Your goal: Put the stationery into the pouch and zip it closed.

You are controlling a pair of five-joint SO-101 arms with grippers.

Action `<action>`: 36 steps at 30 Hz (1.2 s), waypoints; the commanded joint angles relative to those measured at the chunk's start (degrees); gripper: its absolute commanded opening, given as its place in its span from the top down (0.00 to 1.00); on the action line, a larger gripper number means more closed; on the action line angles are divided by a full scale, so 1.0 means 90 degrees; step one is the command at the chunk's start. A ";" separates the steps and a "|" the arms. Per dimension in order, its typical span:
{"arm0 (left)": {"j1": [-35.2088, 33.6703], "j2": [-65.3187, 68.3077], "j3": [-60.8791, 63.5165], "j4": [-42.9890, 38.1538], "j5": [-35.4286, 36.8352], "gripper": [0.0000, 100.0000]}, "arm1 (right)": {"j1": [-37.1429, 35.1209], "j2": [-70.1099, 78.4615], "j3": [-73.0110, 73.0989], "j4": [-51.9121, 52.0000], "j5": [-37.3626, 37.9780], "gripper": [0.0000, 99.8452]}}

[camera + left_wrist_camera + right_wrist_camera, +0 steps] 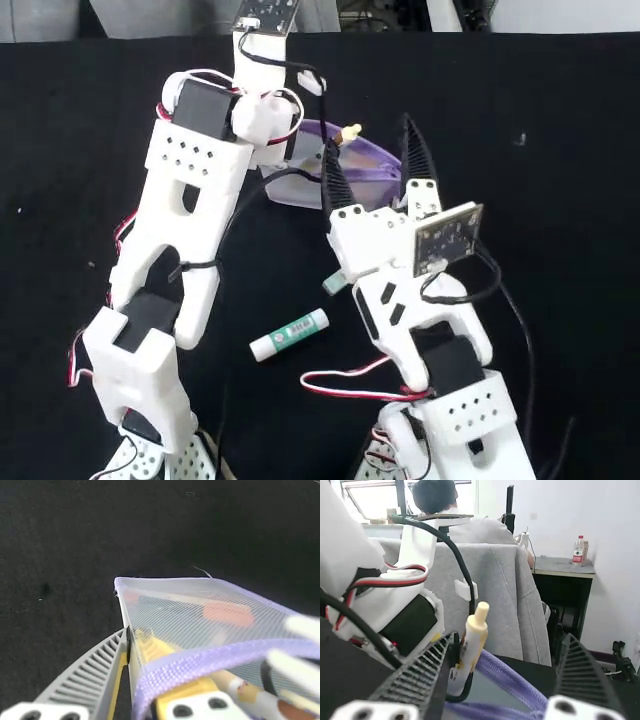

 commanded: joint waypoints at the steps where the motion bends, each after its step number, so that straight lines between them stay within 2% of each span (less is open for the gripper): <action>1: -0.0122 0.0166 -0.0366 -0.0010 0.0088 0.97 | -0.0117 -0.0933 -0.0679 0.0996 -0.0098 0.69; 5: -0.0298 0.0215 -0.0366 -0.0127 0.0088 0.97 | -0.0107 -0.2525 -0.0777 0.1651 -0.0684 0.70; 10: -0.0386 0.0068 -0.0376 -0.0117 0.0088 0.97 | -0.0107 -0.2926 -0.0962 0.1817 0.0098 0.70; 15: -0.0513 -0.0176 -0.0376 -0.0088 0.0088 0.97 | 0.0254 -0.2379 -0.1773 0.2530 0.0322 0.70; 24: -0.1304 -0.0293 -0.0308 -0.0088 0.0088 0.97 | 0.1573 -0.0718 -0.2994 0.5021 0.0332 0.70; 31: -0.1773 -0.0283 -0.0288 -0.0088 0.0068 0.97 | 0.1827 0.0913 -0.2984 0.5832 0.0303 0.70; 34: -0.1949 -0.0147 -0.0171 -0.0147 0.0078 0.97 | 0.1827 0.1646 -0.2984 0.5841 -0.0166 0.71; 36: -0.2076 -0.0029 -0.0142 -0.0147 0.0078 0.97 | 0.1797 0.2164 -0.2994 0.5773 -0.0596 0.76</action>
